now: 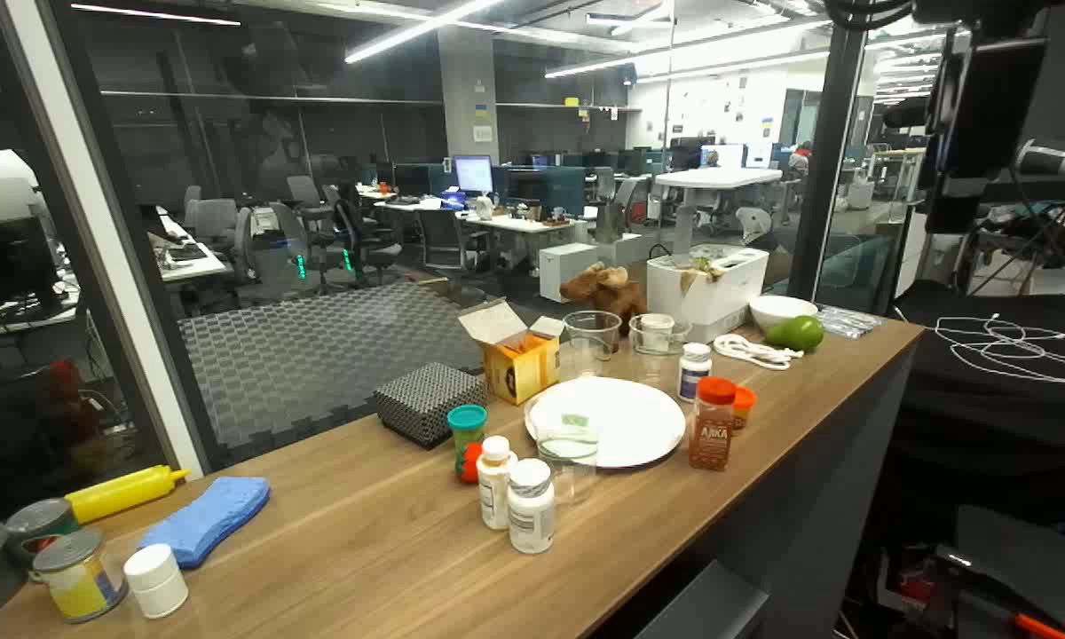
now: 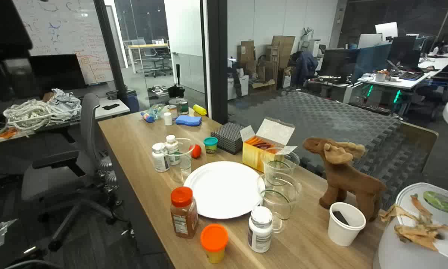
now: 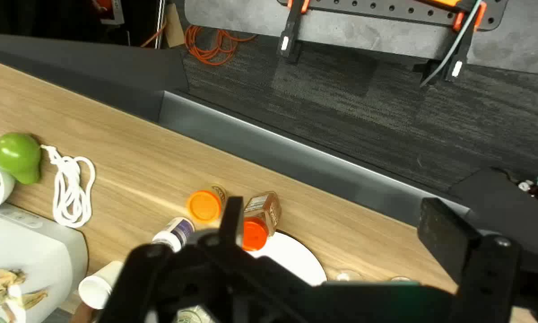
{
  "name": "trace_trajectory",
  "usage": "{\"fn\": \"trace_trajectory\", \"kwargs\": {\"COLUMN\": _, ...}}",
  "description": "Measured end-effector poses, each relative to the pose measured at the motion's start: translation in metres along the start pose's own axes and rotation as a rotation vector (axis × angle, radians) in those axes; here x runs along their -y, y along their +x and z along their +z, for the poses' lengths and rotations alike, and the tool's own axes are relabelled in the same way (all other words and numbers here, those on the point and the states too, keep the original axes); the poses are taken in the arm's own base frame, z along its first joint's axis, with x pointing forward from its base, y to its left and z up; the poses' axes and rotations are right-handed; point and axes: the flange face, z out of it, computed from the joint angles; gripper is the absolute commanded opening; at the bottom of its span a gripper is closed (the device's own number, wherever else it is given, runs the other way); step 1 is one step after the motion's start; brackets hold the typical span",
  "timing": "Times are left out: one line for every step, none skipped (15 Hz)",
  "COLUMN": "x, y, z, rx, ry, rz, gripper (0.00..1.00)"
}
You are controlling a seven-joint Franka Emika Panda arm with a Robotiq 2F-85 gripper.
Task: Pick up all the objects surrounding the white plate and arrange them on the plate, then pick up the cups and put them together
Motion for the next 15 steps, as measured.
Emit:
{"fn": "trace_trajectory", "kwargs": {"x": 0.0, "y": 0.001, "z": -0.002, "rx": -0.006, "ry": 0.0, "rz": 0.001, "gripper": 1.0}}
{"fn": "trace_trajectory", "kwargs": {"x": -0.001, "y": 0.001, "z": -0.006, "rx": -0.015, "ry": -0.001, "rz": 0.002, "gripper": 1.0}}
{"fn": "trace_trajectory", "kwargs": {"x": -0.001, "y": 0.001, "z": -0.009, "rx": -0.021, "ry": -0.002, "rz": 0.003, "gripper": 1.0}}
{"fn": "trace_trajectory", "kwargs": {"x": -0.002, "y": 0.001, "z": -0.011, "rx": -0.026, "ry": -0.002, "rz": 0.004, "gripper": 1.0}}
{"fn": "trace_trajectory", "kwargs": {"x": -0.002, "y": 0.001, "z": -0.011, "rx": -0.027, "ry": -0.003, "rz": 0.005, "gripper": 1.0}}
{"fn": "trace_trajectory", "kwargs": {"x": -0.002, "y": 0.001, "z": -0.011, "rx": -0.027, "ry": -0.003, "rz": 0.004, "gripper": 1.0}}
{"fn": "trace_trajectory", "kwargs": {"x": -0.002, "y": 0.001, "z": -0.011, "rx": -0.027, "ry": -0.003, "rz": 0.004, "gripper": 1.0}}
{"fn": "trace_trajectory", "kwargs": {"x": -0.002, "y": 0.001, "z": -0.011, "rx": -0.027, "ry": -0.003, "rz": 0.004, "gripper": 1.0}}
{"fn": "trace_trajectory", "kwargs": {"x": -0.002, "y": 0.001, "z": -0.01, "rx": -0.025, "ry": -0.002, "rz": 0.004, "gripper": 1.0}}
{"fn": "trace_trajectory", "kwargs": {"x": -0.002, "y": 0.001, "z": -0.008, "rx": -0.019, "ry": 0.001, "rz": 0.004, "gripper": 1.0}}
{"fn": "trace_trajectory", "kwargs": {"x": -0.003, "y": 0.002, "z": -0.005, "rx": -0.014, "ry": 0.006, "rz": 0.003, "gripper": 1.0}}
{"fn": "trace_trajectory", "kwargs": {"x": -0.004, "y": 0.004, "z": -0.001, "rx": -0.008, "ry": 0.013, "rz": 0.003, "gripper": 1.0}}
{"fn": "trace_trajectory", "kwargs": {"x": -0.006, "y": 0.009, "z": 0.004, "rx": -0.006, "ry": 0.021, "rz": 0.0, "gripper": 1.0}}
{"fn": "trace_trajectory", "kwargs": {"x": -0.008, "y": 0.014, "z": 0.01, "rx": -0.002, "ry": 0.03, "rz": -0.002, "gripper": 1.0}}
{"fn": "trace_trajectory", "kwargs": {"x": -0.01, "y": 0.022, "z": 0.018, "rx": 0.002, "ry": 0.039, "rz": -0.003, "gripper": 1.0}}
